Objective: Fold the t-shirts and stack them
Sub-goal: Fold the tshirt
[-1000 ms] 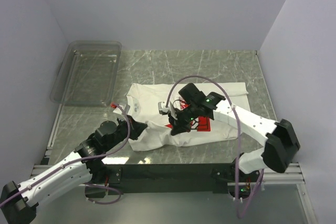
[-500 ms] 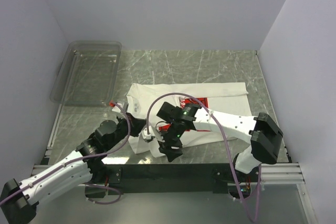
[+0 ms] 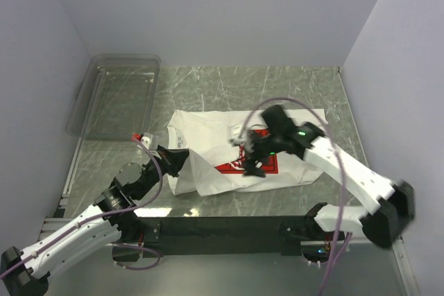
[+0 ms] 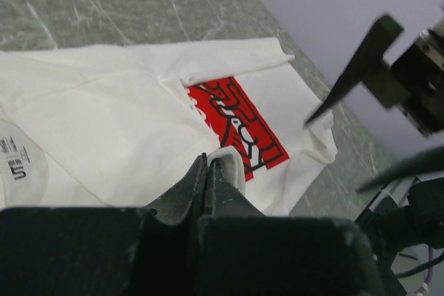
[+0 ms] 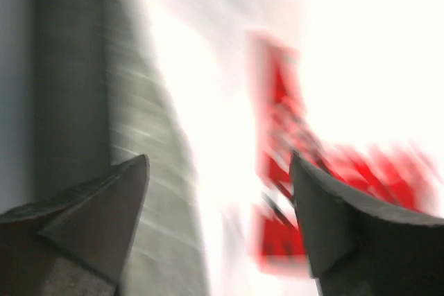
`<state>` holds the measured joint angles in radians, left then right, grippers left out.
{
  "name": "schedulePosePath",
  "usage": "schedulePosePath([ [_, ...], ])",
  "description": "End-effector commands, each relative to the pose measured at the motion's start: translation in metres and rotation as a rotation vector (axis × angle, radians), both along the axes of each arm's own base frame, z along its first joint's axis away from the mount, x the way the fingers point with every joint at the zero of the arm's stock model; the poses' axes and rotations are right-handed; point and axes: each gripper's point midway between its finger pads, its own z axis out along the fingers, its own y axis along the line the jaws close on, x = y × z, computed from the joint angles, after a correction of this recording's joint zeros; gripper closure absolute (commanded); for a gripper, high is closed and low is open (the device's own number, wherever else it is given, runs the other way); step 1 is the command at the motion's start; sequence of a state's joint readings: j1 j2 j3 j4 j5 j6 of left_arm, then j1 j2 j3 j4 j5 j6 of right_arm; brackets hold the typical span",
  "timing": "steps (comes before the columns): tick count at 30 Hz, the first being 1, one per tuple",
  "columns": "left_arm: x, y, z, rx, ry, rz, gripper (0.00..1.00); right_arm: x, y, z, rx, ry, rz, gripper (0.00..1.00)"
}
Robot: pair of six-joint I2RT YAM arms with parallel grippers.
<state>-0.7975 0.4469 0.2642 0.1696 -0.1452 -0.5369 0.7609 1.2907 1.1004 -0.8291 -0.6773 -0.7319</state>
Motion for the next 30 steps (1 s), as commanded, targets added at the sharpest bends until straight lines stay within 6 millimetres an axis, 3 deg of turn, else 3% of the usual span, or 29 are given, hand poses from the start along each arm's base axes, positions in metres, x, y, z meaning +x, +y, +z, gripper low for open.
schedulePosePath([
  [1,0.008,0.012,0.045,-0.054,-0.142,0.070,0.99,0.069,-0.077,0.022,0.014,-0.422,-0.315,0.05],
  [2,0.010,0.014,0.046,-0.051,-0.146,0.085,0.99,0.081,-0.094,0.019,0.006,-0.494,-0.378,0.00],
  [3,0.012,0.017,0.048,-0.044,-0.152,0.101,0.99,0.094,-0.128,0.002,-0.061,-0.547,-0.446,0.00],
  [5,0.017,0.023,0.048,-0.035,-0.145,0.145,0.99,0.088,-0.164,-0.008,-0.124,-0.510,-0.490,0.00],
  [6,0.019,0.023,0.048,-0.029,-0.142,0.152,0.99,0.093,-0.200,-0.012,-0.165,-0.517,-0.534,0.02],
  [8,0.021,0.026,0.048,-0.032,-0.141,0.177,0.99,0.087,-0.226,-0.016,-0.161,-0.496,-0.529,0.04],
  [9,0.023,0.027,0.048,-0.033,-0.138,0.184,0.99,0.080,-0.258,-0.023,-0.236,-0.501,-0.534,0.05],
  [12,0.024,0.028,0.049,-0.041,-0.132,0.196,0.99,0.074,-0.291,-0.043,-0.277,-0.397,-0.482,0.09],
  [13,0.024,0.029,0.049,-0.039,-0.130,0.198,0.99,0.072,-0.304,-0.043,-0.278,-0.355,-0.510,0.11],
  [14,0.024,0.029,0.049,-0.039,-0.130,0.198,0.99,0.079,-0.312,-0.030,-0.280,-0.354,-0.499,0.13],
  [15,0.023,0.029,0.049,-0.039,-0.130,0.195,0.99,0.066,-0.308,-0.041,-0.236,-0.233,-0.441,0.18],
  [17,0.022,0.028,0.048,-0.039,-0.129,0.188,0.99,0.070,-0.315,-0.033,-0.209,-0.196,-0.425,0.20],
  [18,0.022,0.027,0.046,-0.039,-0.126,0.180,0.99,0.068,-0.313,-0.039,-0.188,-0.160,-0.390,0.20],
  [22,0.020,0.024,0.043,-0.049,-0.122,0.163,0.99,0.070,-0.304,-0.048,-0.153,-0.199,-0.301,0.18],
  [23,0.020,0.023,0.043,-0.051,-0.120,0.160,0.99,0.069,-0.295,-0.054,-0.147,-0.191,-0.266,0.18],
  [30,0.015,0.026,0.045,-0.053,-0.125,0.152,0.99,0.097,-0.278,-0.068,-0.153,-0.233,-0.287,0.19],
])
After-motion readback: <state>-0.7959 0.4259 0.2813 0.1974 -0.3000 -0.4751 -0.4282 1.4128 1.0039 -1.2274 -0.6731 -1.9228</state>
